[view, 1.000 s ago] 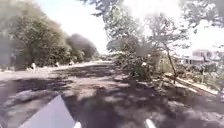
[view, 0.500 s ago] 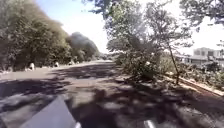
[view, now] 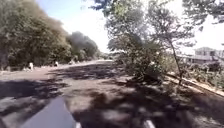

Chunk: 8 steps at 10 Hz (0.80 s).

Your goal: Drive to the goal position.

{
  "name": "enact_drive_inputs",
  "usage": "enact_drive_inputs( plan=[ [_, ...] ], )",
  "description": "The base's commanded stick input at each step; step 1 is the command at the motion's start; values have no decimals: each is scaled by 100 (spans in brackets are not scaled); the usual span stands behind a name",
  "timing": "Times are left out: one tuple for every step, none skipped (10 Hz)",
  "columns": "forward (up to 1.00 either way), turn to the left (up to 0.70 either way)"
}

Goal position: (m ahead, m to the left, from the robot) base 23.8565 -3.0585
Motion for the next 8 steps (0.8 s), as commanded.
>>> enact_drive_inputs(
  plan=[
    [50,0],
    [50,0],
    [50,-12],
    [50,-34],
    [50,-50],
    [50,-50],
    [50,-43],
    [50,0]
  ],
)
